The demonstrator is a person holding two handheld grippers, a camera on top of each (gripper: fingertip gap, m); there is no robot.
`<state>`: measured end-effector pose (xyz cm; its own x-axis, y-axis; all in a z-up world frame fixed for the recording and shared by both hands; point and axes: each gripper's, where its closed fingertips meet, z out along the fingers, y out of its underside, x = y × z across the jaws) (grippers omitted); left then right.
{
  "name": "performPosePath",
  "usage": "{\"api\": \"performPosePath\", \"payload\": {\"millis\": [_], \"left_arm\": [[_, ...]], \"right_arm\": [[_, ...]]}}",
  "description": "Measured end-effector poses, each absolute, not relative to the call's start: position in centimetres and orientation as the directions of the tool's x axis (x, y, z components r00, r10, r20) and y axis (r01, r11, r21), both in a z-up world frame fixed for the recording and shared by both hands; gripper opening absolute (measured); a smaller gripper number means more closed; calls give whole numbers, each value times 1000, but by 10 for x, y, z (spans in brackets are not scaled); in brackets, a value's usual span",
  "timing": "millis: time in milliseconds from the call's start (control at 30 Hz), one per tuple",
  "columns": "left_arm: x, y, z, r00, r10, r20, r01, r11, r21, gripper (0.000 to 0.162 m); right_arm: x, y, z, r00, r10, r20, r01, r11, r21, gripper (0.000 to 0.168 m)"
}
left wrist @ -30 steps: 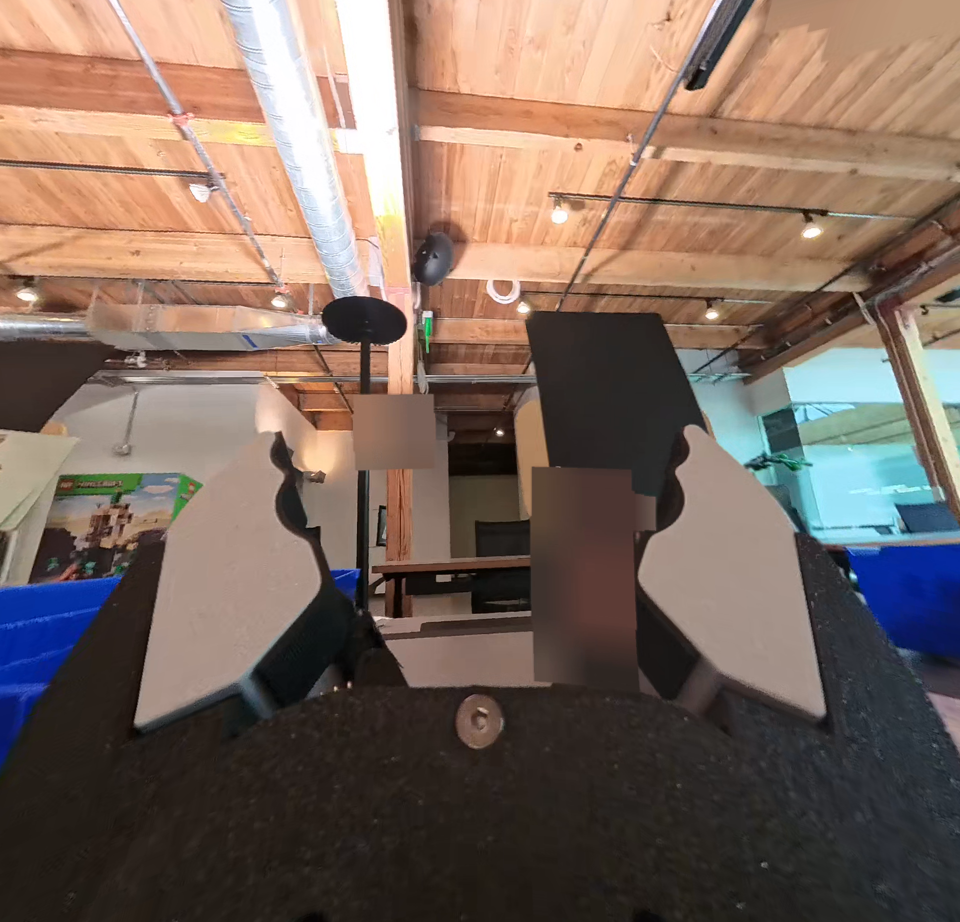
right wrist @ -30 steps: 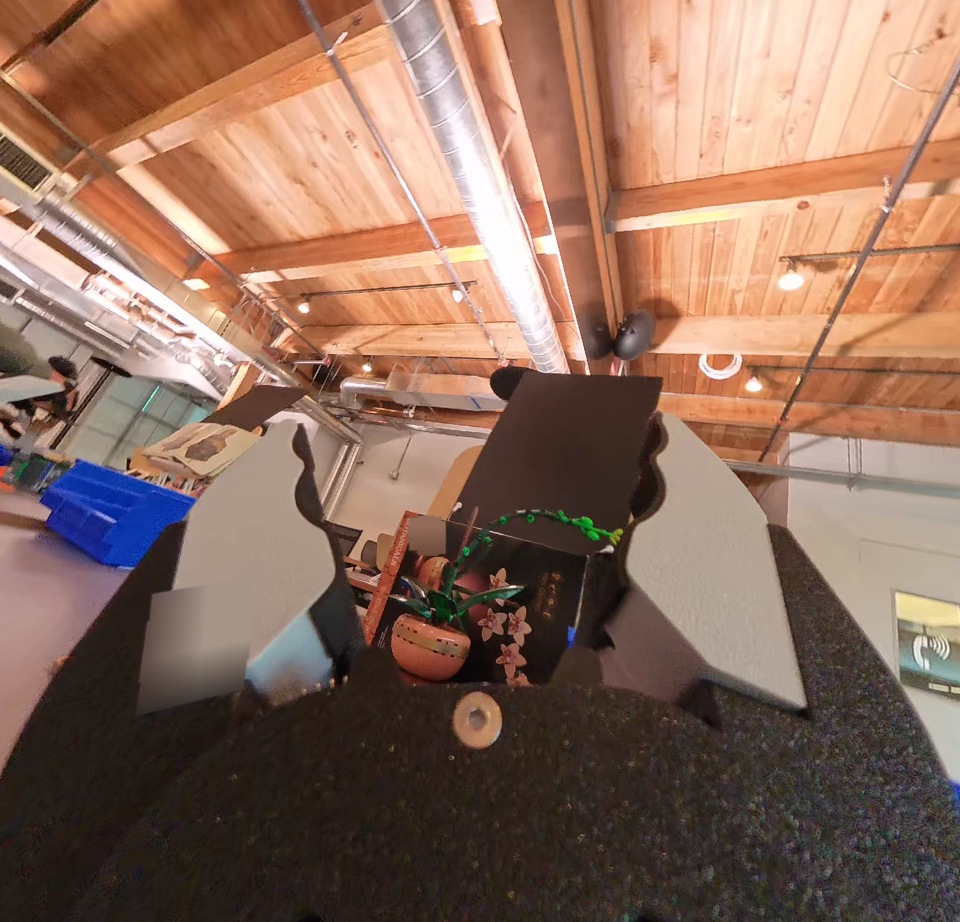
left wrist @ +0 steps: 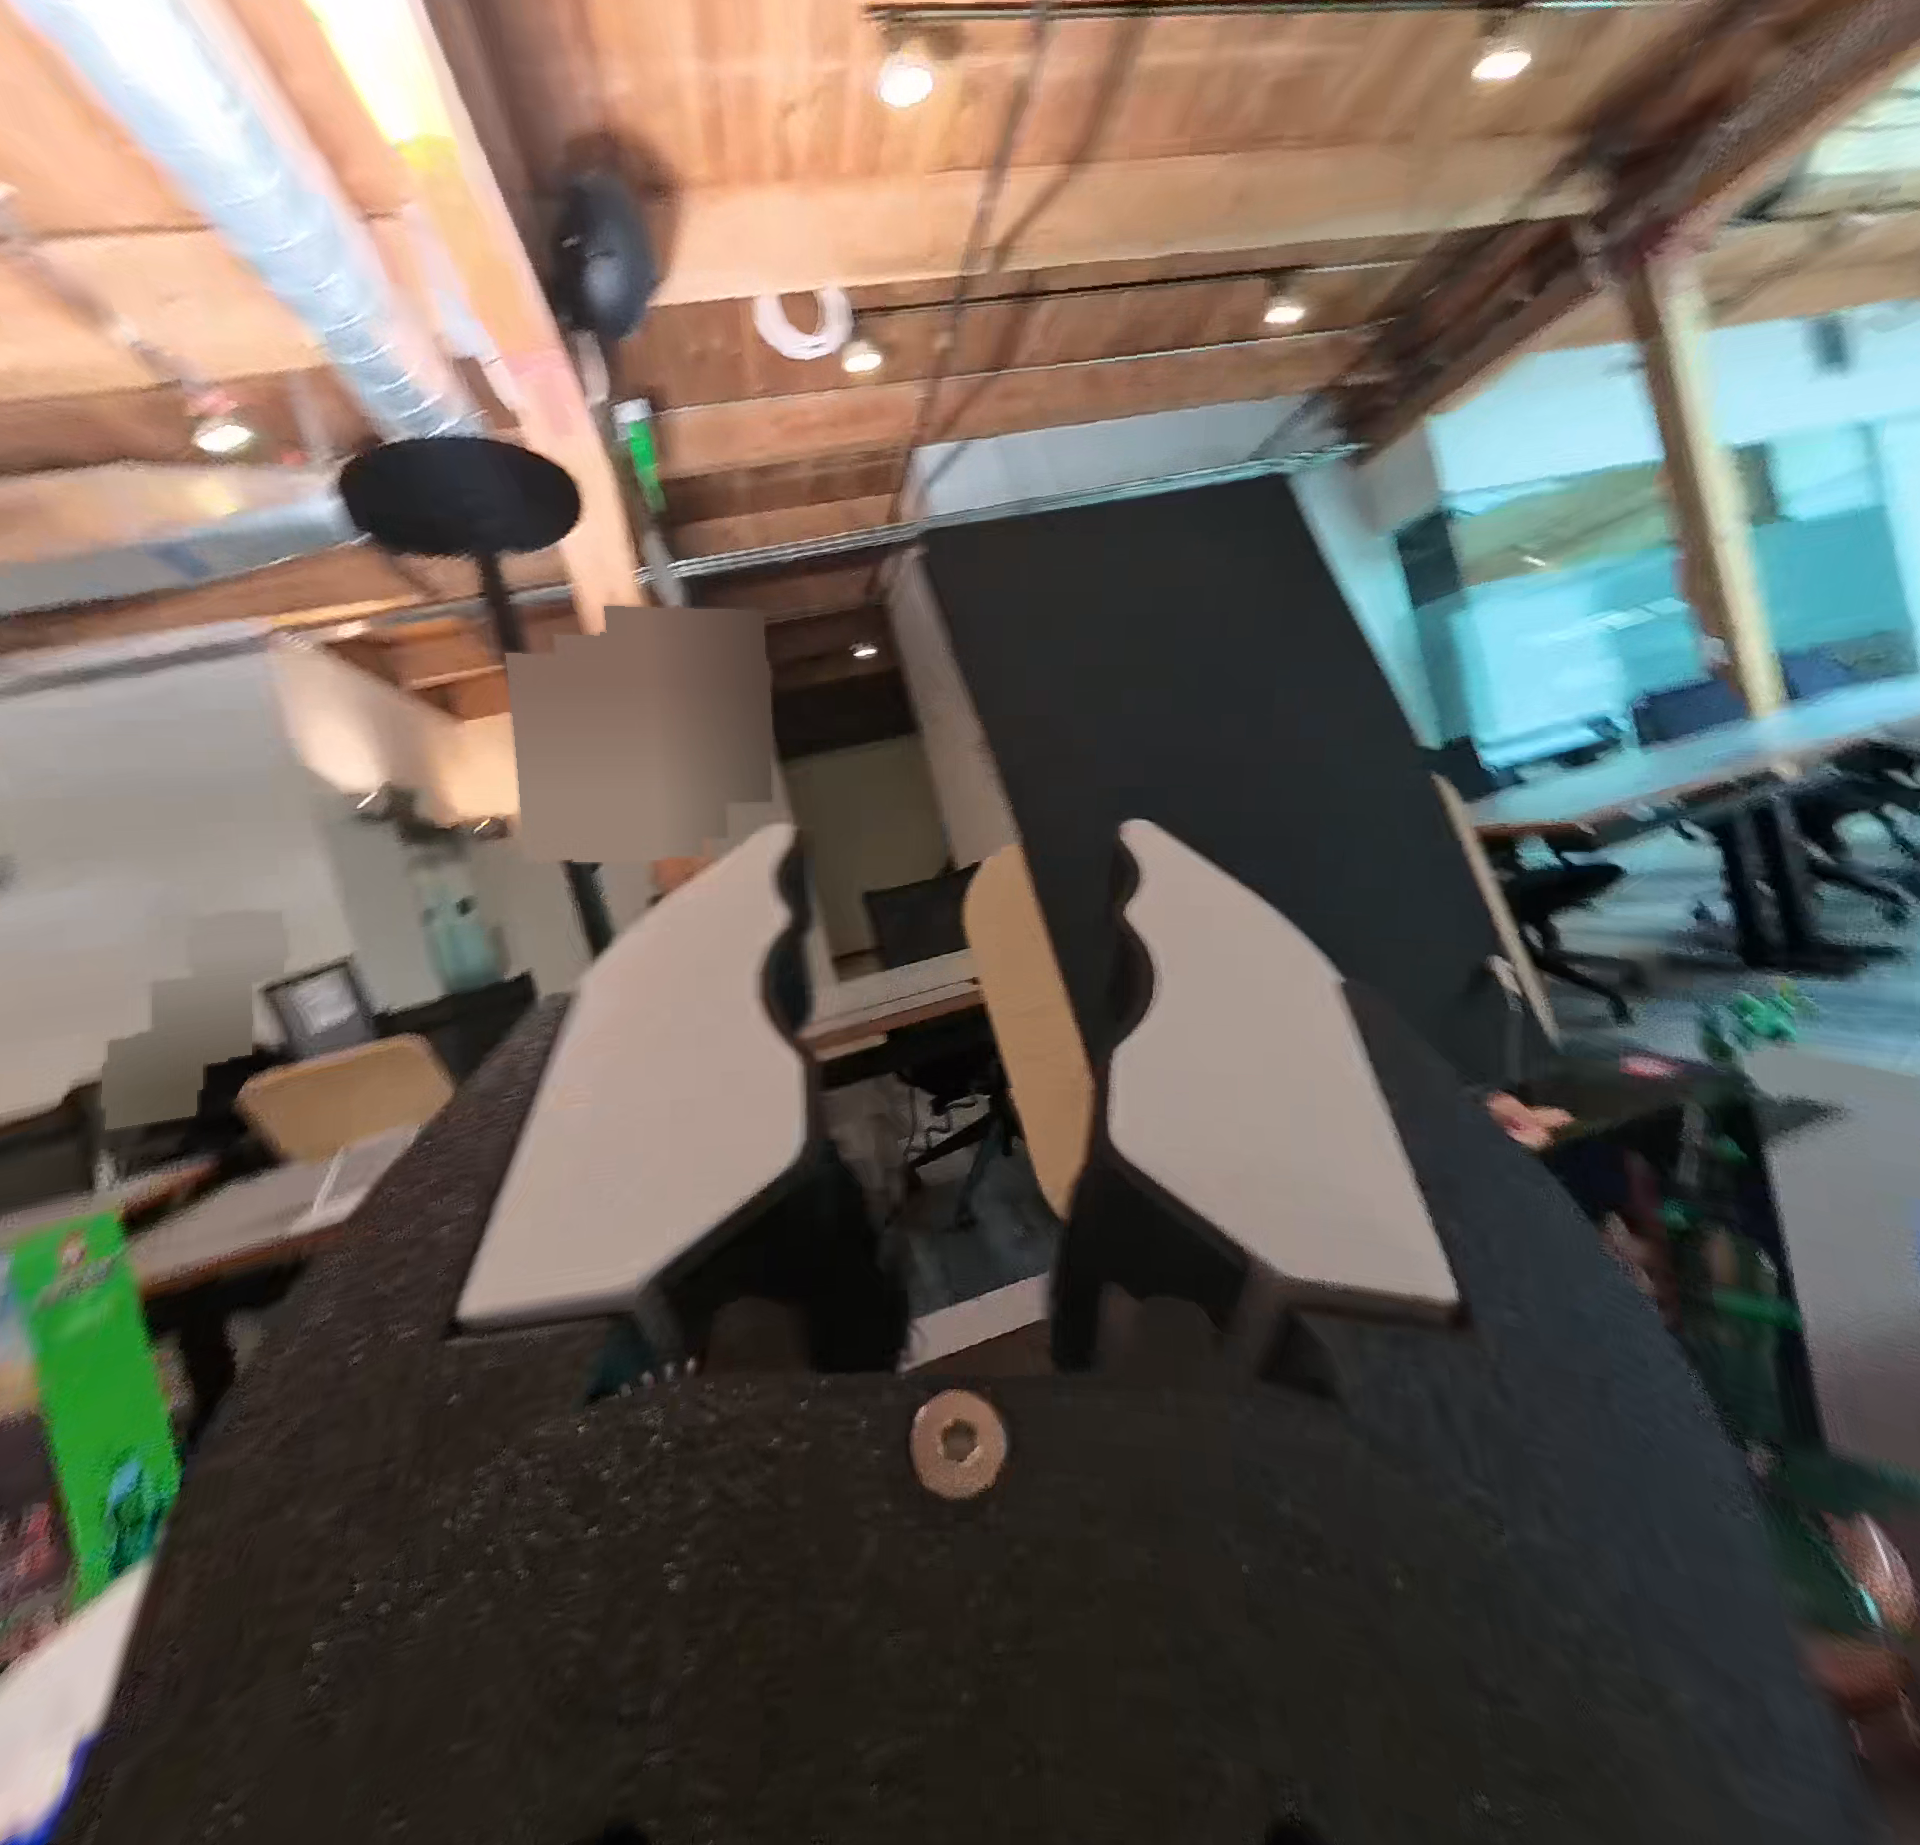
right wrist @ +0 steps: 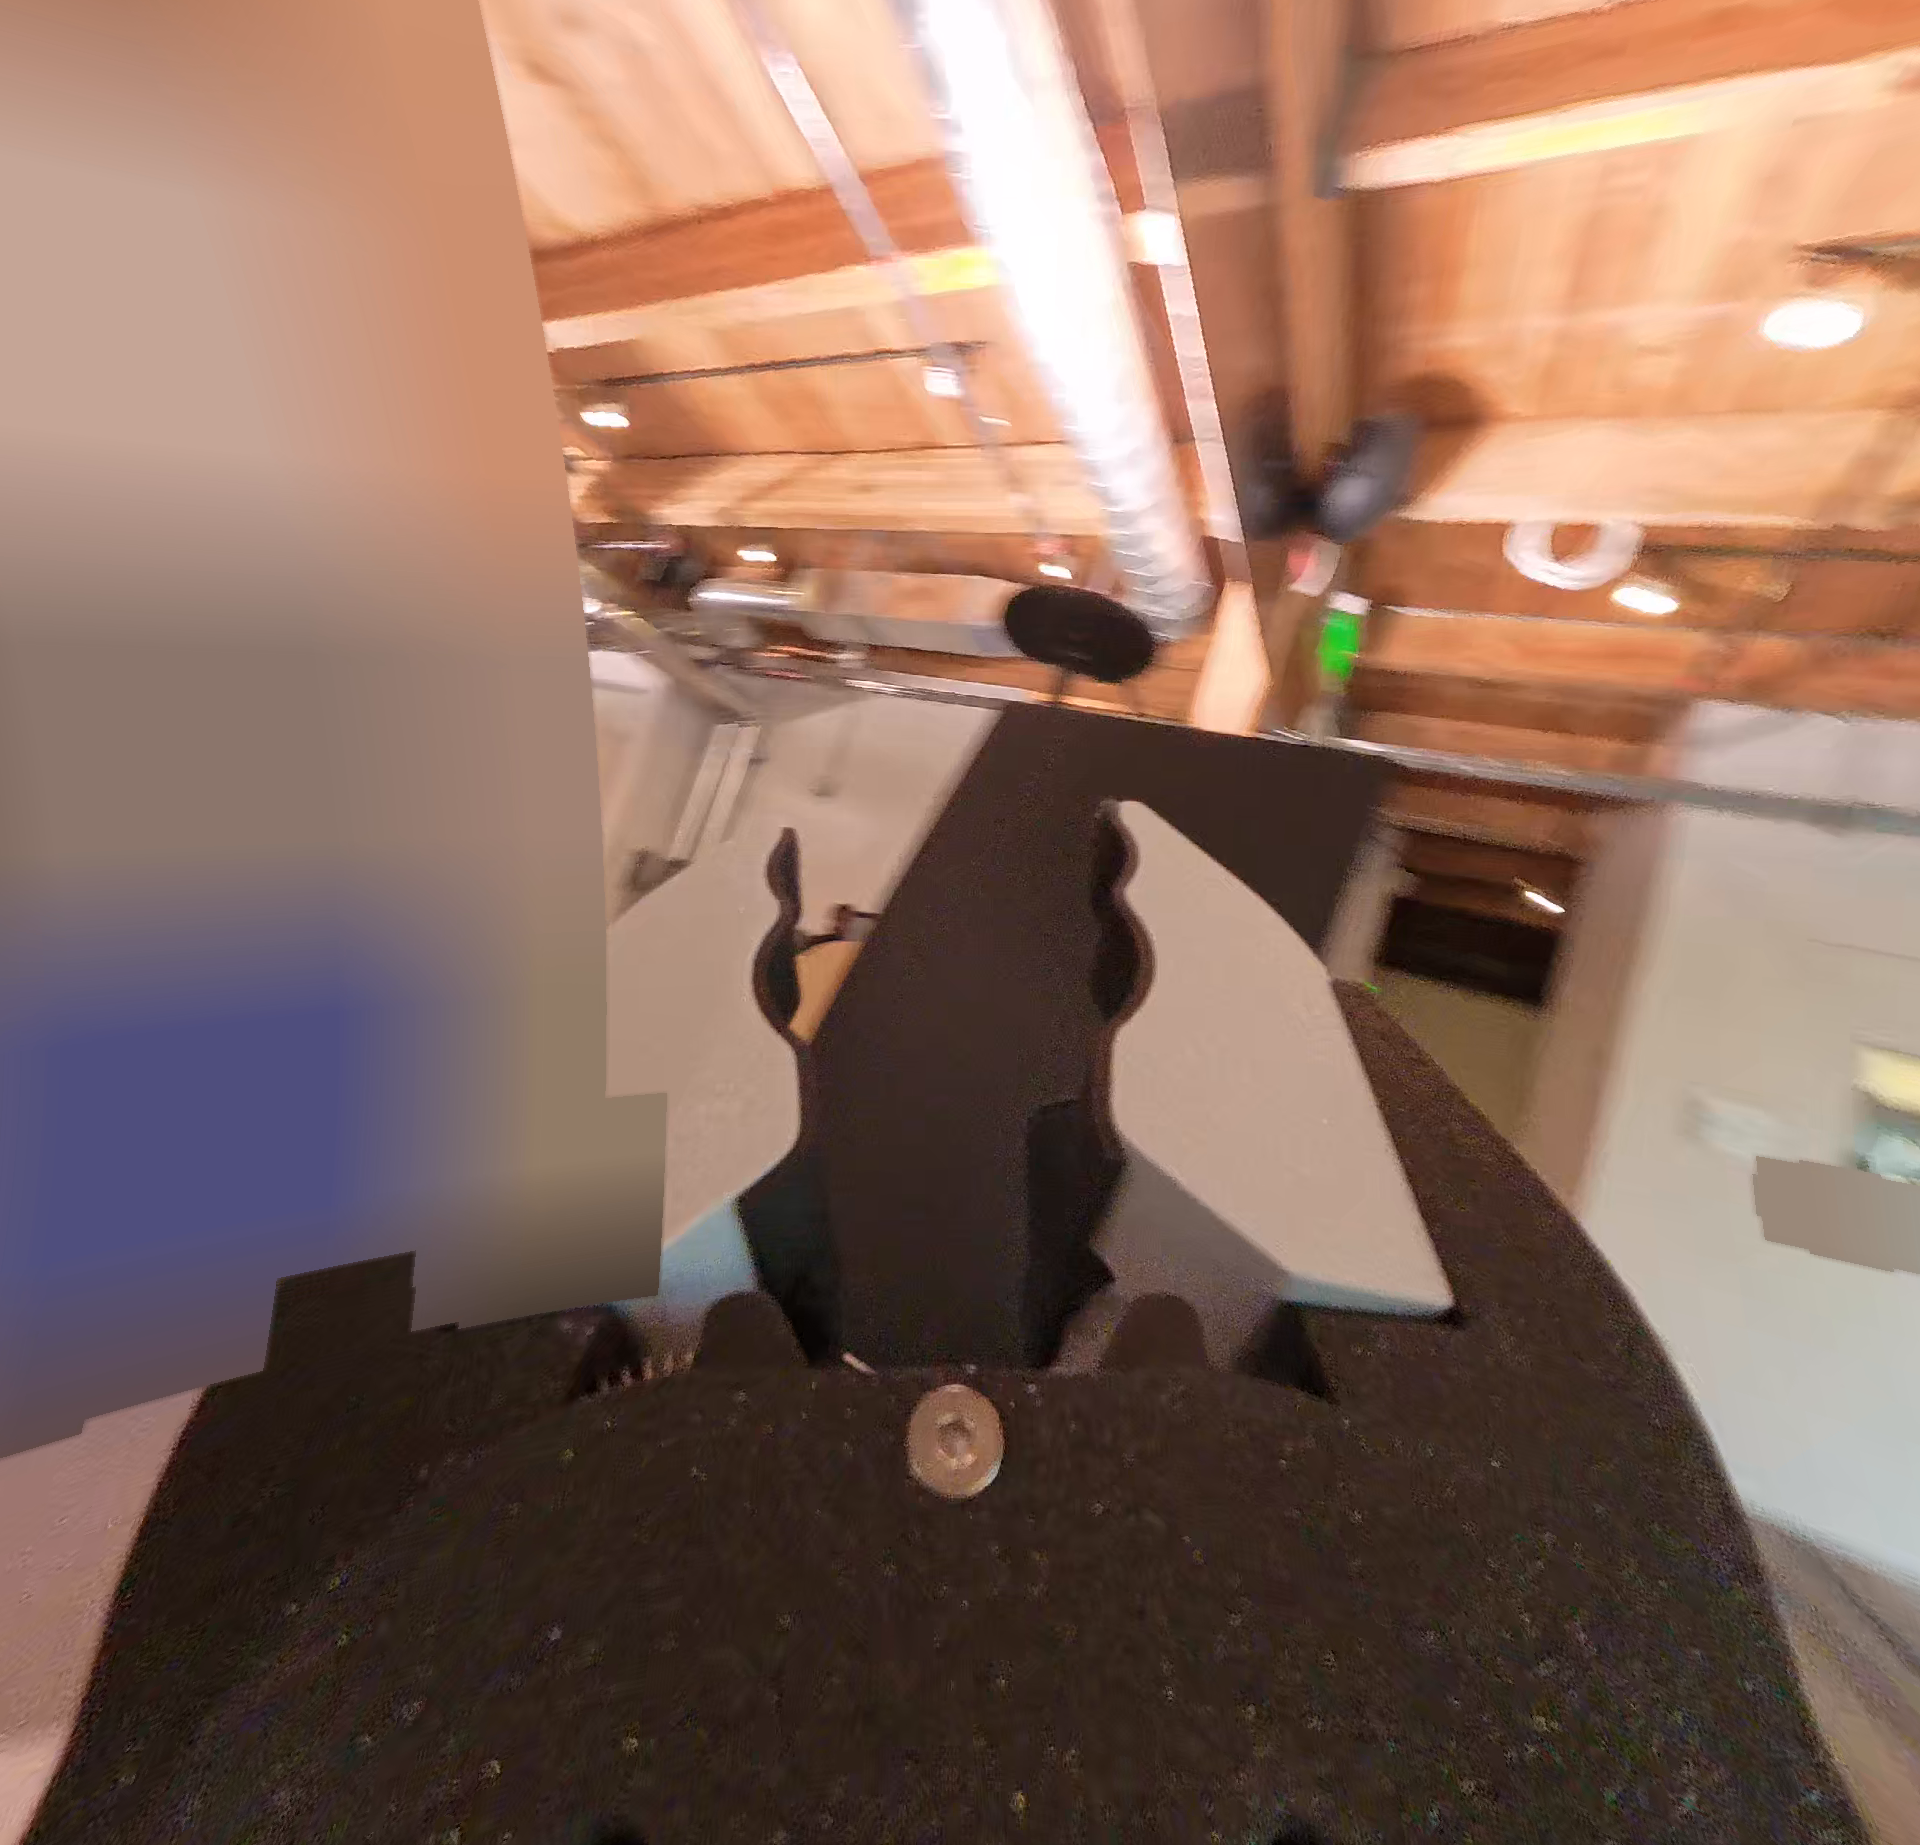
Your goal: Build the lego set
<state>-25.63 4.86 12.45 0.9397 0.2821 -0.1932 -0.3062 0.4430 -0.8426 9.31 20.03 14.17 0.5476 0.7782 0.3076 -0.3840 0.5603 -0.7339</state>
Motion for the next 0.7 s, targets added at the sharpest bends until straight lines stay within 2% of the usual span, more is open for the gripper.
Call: {"api": "performPosePath", "payload": {"millis": [33, 67, 100, 133, 200, 233, 400, 467, 533, 633, 700], "left_arm": [[-270, 49, 127, 948, 309, -81, -226, 470, -853, 86], [-282, 50, 129, 952, 302, 47, -119, 510, -852, 125], [-290, 49, 131, 949, 262, 174, -4, 563, -826, 146], [-293, 47, 135, 943, 190, 273, 98, 624, -775, 146], [-295, 41, 141, 927, 38, 374, 238, 710, -663, 146], [-295, 41, 142, 924, 2, 383, 267, 715, -647, 146], [-296, 43, 143, 929, 31, 368, 229, 734, -640, 146], [-294, 40, 147, 930, 16, 367, 229, 756, -613, 146], [-291, 35, 151, 928, -4, 372, 238, 776, -585, 146], [-292, 26, 155, 924, 0, 383, 227, 805, -548, 146], [-297, 15, 157, 887, -113, 447, 326, 840, -435, 146]], "right_arm": [[101, 217, 144, 611, 762, 214, -395, 528, -752, 67], [108, 229, 145, 644, 753, 137, -416, 495, -763, 83], [113, 235, 147, 646, 758, 85, -452, 470, -758, 103], [118, 237, 150, 633, 773, 47, -496, 451, -742, 115], [130, 242, 154, 614, 789, -42, -579, 413, -703, 123], [136, 244, 155, 609, 790, -77, -607, 401, -686, 124], [162, 250, 160, 568, 801, -190, -709, 359, -607, 146], [172, 242, 166, 466, 857, -221, -798, 299, -523, 146], [181, 243, 166, 399, 881, -256, -838, 237, -491, 146], [182, 255, 160, 416, 864, -283, -804, 203, -559, 146], [184, 261, 156, 407, 859, -312, -802, 173, -572, 146]]}}
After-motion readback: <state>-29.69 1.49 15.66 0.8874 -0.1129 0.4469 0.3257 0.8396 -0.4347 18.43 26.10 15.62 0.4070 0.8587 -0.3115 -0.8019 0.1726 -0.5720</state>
